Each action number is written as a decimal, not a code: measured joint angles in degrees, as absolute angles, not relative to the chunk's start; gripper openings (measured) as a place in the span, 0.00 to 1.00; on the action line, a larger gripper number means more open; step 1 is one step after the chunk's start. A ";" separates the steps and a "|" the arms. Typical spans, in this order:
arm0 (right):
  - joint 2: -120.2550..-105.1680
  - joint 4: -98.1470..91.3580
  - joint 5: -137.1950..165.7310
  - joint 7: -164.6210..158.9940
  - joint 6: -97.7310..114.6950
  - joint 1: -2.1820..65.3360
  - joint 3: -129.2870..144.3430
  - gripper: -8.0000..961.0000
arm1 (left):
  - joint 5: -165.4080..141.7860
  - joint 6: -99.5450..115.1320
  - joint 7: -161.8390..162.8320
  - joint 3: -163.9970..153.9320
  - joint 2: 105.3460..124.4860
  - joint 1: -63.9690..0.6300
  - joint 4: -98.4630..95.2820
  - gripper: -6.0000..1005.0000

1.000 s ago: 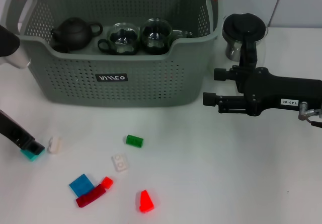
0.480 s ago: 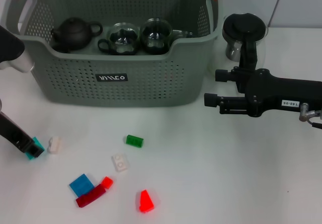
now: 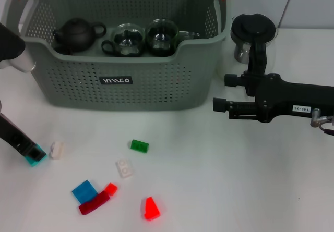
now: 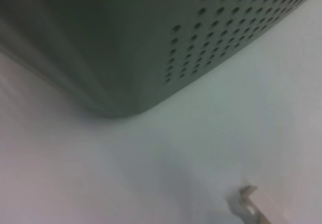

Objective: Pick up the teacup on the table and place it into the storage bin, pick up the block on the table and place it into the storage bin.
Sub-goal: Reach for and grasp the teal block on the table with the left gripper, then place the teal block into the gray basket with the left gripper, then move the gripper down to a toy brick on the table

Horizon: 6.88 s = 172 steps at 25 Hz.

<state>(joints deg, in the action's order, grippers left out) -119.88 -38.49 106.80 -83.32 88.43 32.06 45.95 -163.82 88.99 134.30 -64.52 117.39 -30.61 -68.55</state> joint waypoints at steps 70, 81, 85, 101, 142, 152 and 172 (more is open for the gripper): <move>-119.46 -37.09 107.05 -83.89 88.89 30.94 45.89 0.92 | -132.18 116.00 129.88 -33.43 111.54 -38.94 -89.15 0.43; -119.44 -37.13 107.05 -83.82 89.39 30.90 45.96 0.92 | -137.80 86.55 129.16 -48.89 116.45 -45.02 -77.86 0.45; -119.44 -37.13 107.04 -83.60 89.44 30.90 45.88 0.92 | -142.25 76.19 129.18 -51.07 116.98 -47.82 -69.24 0.45; -119.44 -37.08 107.05 -83.81 89.47 30.92 45.61 0.92 | -154.16 61.70 130.13 -59.27 117.95 -55.22 -49.23 0.48; -118.92 -37.08 107.05 -85.61 89.58 30.67 45.52 0.92 | -120.99 109.83 132.77 -42.46 114.55 -36.82 -84.71 0.67; -118.72 -37.47 107.05 -87.05 89.54 30.70 45.64 0.92 | -127.38 118.47 131.70 -51.92 112.07 -35.45 -77.50 0.67; -118.41 -37.19 107.12 -87.63 88.88 30.99 45.97 0.92 | -163.49 109.24 128.57 -65.37 122.35 -35.87 -83.06 0.68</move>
